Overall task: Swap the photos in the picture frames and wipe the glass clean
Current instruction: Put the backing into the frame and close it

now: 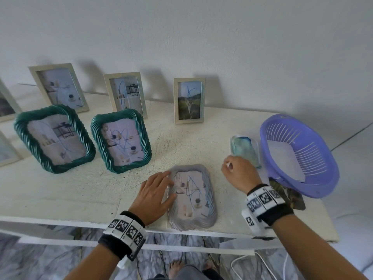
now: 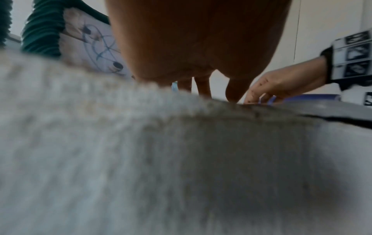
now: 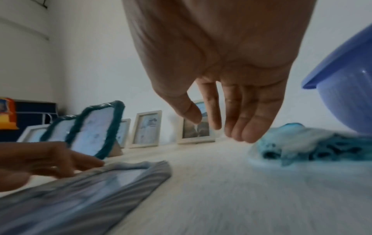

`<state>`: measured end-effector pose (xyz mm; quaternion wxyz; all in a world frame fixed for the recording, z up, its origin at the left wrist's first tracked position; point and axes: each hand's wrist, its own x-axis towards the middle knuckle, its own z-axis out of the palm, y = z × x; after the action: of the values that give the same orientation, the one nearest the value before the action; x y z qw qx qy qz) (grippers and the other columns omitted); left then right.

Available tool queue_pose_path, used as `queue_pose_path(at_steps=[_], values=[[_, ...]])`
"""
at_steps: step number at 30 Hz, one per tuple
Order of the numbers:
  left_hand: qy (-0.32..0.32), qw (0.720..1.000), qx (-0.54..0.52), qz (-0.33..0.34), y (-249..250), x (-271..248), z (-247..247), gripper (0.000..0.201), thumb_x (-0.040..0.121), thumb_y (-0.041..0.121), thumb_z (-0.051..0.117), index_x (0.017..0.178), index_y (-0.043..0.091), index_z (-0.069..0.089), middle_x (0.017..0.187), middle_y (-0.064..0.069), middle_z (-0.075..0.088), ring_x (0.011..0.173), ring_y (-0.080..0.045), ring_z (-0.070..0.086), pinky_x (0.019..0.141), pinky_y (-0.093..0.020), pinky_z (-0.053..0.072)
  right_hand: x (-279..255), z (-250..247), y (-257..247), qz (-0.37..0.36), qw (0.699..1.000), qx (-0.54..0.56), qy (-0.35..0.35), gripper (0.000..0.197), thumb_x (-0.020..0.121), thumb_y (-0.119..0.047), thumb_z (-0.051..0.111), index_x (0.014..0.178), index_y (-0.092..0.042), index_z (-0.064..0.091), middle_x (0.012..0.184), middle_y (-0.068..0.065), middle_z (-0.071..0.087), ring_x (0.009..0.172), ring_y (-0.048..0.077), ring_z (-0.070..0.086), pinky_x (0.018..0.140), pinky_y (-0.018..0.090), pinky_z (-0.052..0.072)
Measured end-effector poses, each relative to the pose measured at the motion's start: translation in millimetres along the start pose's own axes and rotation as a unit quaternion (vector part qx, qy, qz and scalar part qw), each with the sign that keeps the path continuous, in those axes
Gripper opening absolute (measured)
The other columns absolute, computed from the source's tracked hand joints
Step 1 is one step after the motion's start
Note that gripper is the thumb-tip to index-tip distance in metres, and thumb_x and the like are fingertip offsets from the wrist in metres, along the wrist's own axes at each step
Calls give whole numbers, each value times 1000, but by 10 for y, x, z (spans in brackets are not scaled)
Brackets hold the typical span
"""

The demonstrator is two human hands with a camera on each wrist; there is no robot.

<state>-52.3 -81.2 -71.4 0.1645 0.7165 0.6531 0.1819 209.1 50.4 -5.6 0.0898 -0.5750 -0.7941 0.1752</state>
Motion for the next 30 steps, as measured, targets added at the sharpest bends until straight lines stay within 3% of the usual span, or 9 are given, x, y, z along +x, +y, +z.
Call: queue_pose_path(at_steps=[3, 7, 11, 14, 17, 21, 24, 27, 30], values=[[7, 1000, 20, 2, -2, 15, 29, 40, 95, 53, 31, 119, 27, 52, 152, 5, 40, 139, -18, 37, 109, -42, 35, 348, -131, 51, 39, 996, -51, 58, 33, 96, -30, 51, 120, -8, 57, 117, 14, 58, 105, 31, 57, 79, 34, 47], [-14, 998, 64, 6, -77, -7, 117, 52, 101, 52, 23, 146, 31, 38, 157, -3, 33, 142, -22, 32, 114, -40, 24, 659, -94, 192, 139, 986, -93, 13, 44, 94, -27, 50, 132, -6, 44, 132, 26, 44, 121, 42, 43, 94, 45, 44], [-35, 994, 100, 2, -123, -22, 167, 55, 103, 54, 13, 151, 36, 33, 161, -6, 26, 148, -24, 23, 117, -40, 13, 725, 0, 286, 208, 972, -110, -7, 53, 94, -28, 50, 142, -11, 33, 138, 31, 38, 127, 47, 39, 102, 48, 38], [-32, 994, 107, 0, -116, -12, 178, 56, 103, 54, 13, 151, 36, 33, 161, -6, 26, 148, -24, 23, 118, -40, 13, 742, 26, 264, 226, 969, -103, 1, 52, 94, -23, 50, 143, -20, 35, 139, 27, 36, 127, 46, 38, 101, 50, 39], [-28, 994, 105, -4, -120, -5, 181, 55, 102, 54, 15, 150, 37, 34, 161, -6, 28, 148, -24, 24, 118, -40, 13, 764, 14, 274, 218, 969, -116, 14, 51, 92, -15, 53, 141, -17, 39, 137, 26, 37, 124, 45, 41, 99, 47, 41], [-16, 994, 112, -3, -98, -6, 187, 56, 102, 52, 17, 154, 35, 25, 160, -6, 29, 147, -25, 27, 116, -41, 16, 722, -23, 241, 166, 979, -96, 69, 43, 93, -10, 52, 135, -9, 43, 126, 28, 47, 114, 44, 48, 89, 43, 43], [-9, 993, 114, -1, -87, -1, 197, 55, 101, 50, 23, 154, 34, 27, 158, -7, 33, 145, -27, 31, 116, -41, 18, 545, 22, 98, 57, 991, -21, 119, 33, 95, -12, 54, 128, -13, 50, 109, 21, 54, 99, 37, 54, 76, 40, 47], [-8, 993, 117, -5, -70, 6, 186, 54, 101, 51, 22, 152, 36, 32, 158, -7, 34, 144, -27, 32, 115, -41, 18, 243, 137, -93, -76, 995, 30, 62, 31, 94, -18, 59, 125, -20, 54, 99, 8, 55, 81, 18, 54, 69, 25, 49], [-10, 994, 111, -13, -53, 12, 159, 55, 99, 53, 20, 152, 39, 31, 160, -4, 29, 147, -26, 26, 116, -41, 13, -4, 276, -262, -161, 986, 35, 2, 35, 94, -19, 59, 128, -24, 54, 97, 3, 52, 77, 12, 49, 66, 17, 44]])
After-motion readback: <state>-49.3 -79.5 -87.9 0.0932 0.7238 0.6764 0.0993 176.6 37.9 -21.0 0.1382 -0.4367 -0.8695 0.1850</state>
